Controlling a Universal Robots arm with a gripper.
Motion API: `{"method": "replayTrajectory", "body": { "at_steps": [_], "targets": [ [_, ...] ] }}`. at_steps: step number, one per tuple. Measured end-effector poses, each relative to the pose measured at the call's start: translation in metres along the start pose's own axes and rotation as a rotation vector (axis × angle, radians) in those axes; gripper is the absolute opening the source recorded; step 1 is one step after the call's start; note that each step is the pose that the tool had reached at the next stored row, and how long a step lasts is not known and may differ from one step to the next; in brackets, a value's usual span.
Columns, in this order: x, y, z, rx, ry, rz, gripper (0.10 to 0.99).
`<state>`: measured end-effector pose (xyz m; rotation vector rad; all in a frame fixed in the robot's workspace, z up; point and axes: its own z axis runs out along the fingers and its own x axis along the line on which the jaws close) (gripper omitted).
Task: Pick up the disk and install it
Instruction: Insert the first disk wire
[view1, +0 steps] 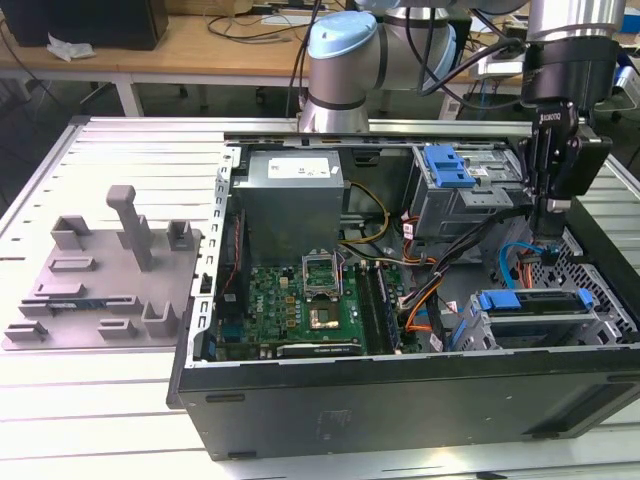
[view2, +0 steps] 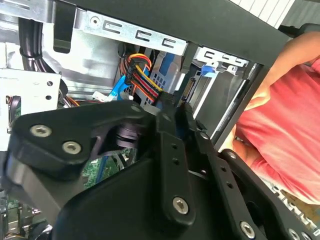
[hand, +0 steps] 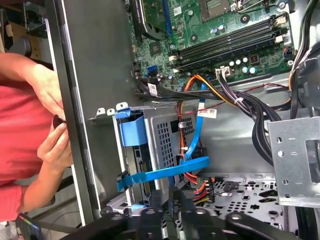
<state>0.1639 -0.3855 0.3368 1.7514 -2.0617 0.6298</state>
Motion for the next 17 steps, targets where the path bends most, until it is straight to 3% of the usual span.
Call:
{"method": "replayTrajectory", "body": {
  "at_steps": [1, 7, 9, 17],
  "targets": [
    [0.0000, 0.0000, 0.0000, 0.000, 0.0007, 0.001, 0.216],
    [-0.0006, -0.0009, 0.0007, -0.001, 0.0019, 0.002, 0.216],
    [-0.0011, -0.0012, 0.0014, -0.001, 0.0019, 0.002, 0.161],
    [-0.0010, -0.0015, 0.0022, -0.001, 0.0021, 0.002, 0.161]
  ]
}}
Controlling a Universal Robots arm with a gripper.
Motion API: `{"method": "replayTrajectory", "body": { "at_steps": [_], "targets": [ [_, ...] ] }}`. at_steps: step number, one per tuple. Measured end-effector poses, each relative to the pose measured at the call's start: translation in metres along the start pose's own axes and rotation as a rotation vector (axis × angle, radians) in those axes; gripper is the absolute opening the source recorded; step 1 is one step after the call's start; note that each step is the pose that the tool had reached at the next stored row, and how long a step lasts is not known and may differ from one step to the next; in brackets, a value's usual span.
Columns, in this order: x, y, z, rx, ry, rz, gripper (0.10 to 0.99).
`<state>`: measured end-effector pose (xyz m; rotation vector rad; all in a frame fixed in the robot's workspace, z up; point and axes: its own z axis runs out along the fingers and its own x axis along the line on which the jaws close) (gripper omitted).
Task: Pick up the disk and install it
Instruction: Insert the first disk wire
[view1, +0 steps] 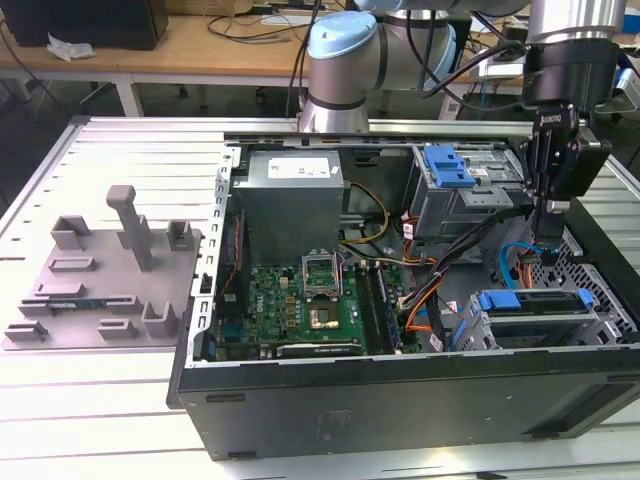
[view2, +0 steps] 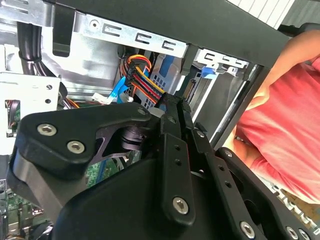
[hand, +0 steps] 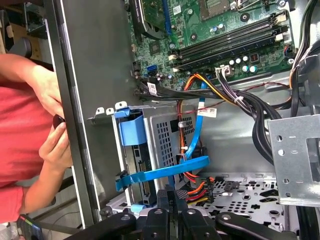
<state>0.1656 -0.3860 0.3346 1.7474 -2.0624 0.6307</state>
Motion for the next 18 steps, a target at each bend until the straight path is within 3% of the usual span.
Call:
{"method": "replayTrajectory", "body": {
  "at_steps": [3, 9, 12, 14, 18],
  "targets": [
    [0.0039, -0.0007, 0.0002, 0.000, -0.0005, 0.000, 0.161],
    [0.0148, -0.0031, -0.0065, -0.001, -0.0047, 0.000, 0.161],
    [0.0247, -0.0054, -0.0027, -0.002, -0.0108, 0.000, 0.161],
    [0.0296, -0.0069, 0.0006, -0.004, -0.0216, 0.000, 0.161],
    [0.0432, -0.0098, 0.0100, -0.011, -0.0655, 0.001, 0.161]
  ]
}}
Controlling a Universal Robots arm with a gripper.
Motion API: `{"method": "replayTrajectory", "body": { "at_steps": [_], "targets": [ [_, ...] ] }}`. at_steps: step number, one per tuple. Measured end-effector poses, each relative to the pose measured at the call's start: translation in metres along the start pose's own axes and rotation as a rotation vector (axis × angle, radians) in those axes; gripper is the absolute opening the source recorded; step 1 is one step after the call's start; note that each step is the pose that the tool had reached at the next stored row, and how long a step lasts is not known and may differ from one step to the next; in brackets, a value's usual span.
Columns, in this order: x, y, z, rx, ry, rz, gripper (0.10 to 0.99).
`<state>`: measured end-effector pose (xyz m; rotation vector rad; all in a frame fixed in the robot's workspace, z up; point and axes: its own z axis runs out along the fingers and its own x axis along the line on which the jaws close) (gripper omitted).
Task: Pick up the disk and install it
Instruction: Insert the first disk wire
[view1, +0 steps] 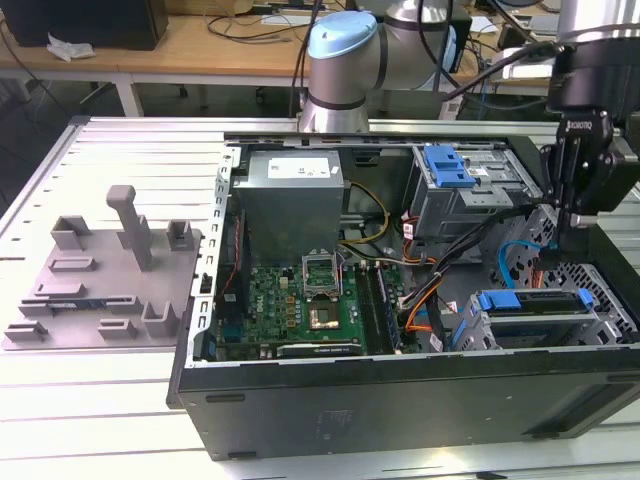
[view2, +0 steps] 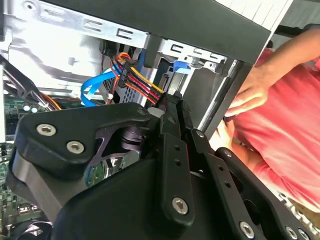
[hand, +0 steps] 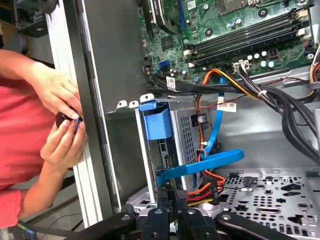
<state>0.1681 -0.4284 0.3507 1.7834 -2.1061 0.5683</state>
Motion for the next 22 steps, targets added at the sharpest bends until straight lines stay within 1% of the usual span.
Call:
{"method": "replayTrajectory", "body": {
  "at_steps": [3, 4, 5, 6, 7, 8, 9, 10, 11, 12, 15, 16, 17, 18, 20, 21, 22],
  "targets": [
    [0.0097, -0.0015, 0.0055, -0.011, -0.0663, 0.001, 0.161],
    [0.0112, -0.0017, 0.0064, -0.013, -0.0748, 0.001, 0.161],
    [0.0148, -0.0019, 0.0085, -0.015, -0.0917, 0.001, 0.161],
    [0.0165, -0.0021, 0.0094, -0.017, -0.0990, 0.001, 0.161],
    [0.0192, -0.0024, 0.0110, -0.019, -0.1110, 0.001, 0.161],
    [0.0219, -0.0027, 0.0126, -0.021, -0.1250, 0.001, 0.161],
    [0.0235, -0.0028, 0.0134, -0.022, -0.1358, 0.001, 0.161],
    [0.0263, -0.0030, 0.0151, -0.025, -0.1569, 0.002, 0.161],
    [0.0306, -0.0028, 0.0174, -0.028, -0.1739, 0.002, 0.161],
    [0.0331, -0.0024, 0.0188, -0.028, -0.1756, 0.002, 0.161],
    [0.0402, -0.0012, 0.0227, -0.028, -0.1773, 0.001, 0.161],
    [0.0420, -0.0007, 0.0236, -0.028, -0.1797, 0.000, 0.161],
    [0.0429, -0.0005, 0.0241, -0.028, -0.1845, -0.002, 0.161],
    [0.0436, -0.0004, 0.0244, -0.027, -0.1933, -0.006, 0.161],
    [0.0444, -0.0004, 0.0249, -0.027, -0.2075, -0.011, 0.161],
    [0.0447, -0.0004, 0.0251, -0.027, -0.2160, -0.015, 0.161],
    [0.0451, -0.0004, 0.0253, -0.026, -0.2301, -0.019, 0.161]
  ]
}}
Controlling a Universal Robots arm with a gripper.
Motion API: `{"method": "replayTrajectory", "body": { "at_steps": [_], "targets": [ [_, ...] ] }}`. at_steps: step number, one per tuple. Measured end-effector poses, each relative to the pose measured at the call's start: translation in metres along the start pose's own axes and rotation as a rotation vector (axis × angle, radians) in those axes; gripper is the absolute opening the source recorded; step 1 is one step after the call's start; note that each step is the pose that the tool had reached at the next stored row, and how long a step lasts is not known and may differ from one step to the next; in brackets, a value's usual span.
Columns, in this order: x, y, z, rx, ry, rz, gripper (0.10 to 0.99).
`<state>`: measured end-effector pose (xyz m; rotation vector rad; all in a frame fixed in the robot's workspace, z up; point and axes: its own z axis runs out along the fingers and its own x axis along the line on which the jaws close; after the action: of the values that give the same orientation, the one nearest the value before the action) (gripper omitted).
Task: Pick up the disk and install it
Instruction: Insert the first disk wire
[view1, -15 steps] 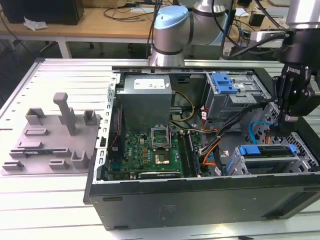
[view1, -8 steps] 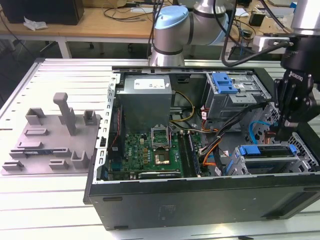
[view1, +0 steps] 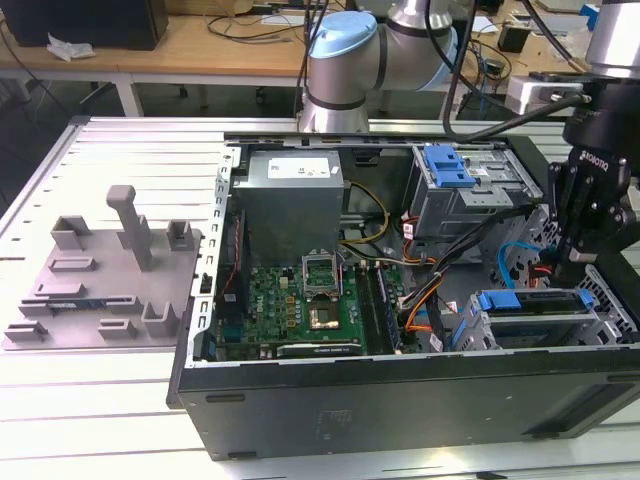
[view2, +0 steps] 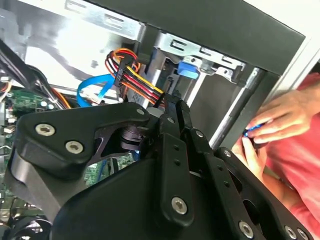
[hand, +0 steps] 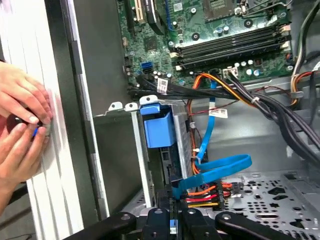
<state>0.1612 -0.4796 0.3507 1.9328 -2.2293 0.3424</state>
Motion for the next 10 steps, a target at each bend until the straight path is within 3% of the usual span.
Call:
{"method": "replayTrajectory", "body": {
  "at_steps": [1, 3, 4, 10],
  "targets": [
    [0.0005, -0.0001, 0.0002, 0.000, -0.0195, -0.006, 0.161],
    [0.0012, -0.0001, 0.0004, 0.000, -0.0383, -0.012, 0.161],
    [0.0018, -0.0002, 0.0006, 0.000, -0.0544, -0.017, 0.161],
    [0.0106, -0.0009, 0.0032, 0.001, -0.1038, -0.030, 0.161]
  ]
}}
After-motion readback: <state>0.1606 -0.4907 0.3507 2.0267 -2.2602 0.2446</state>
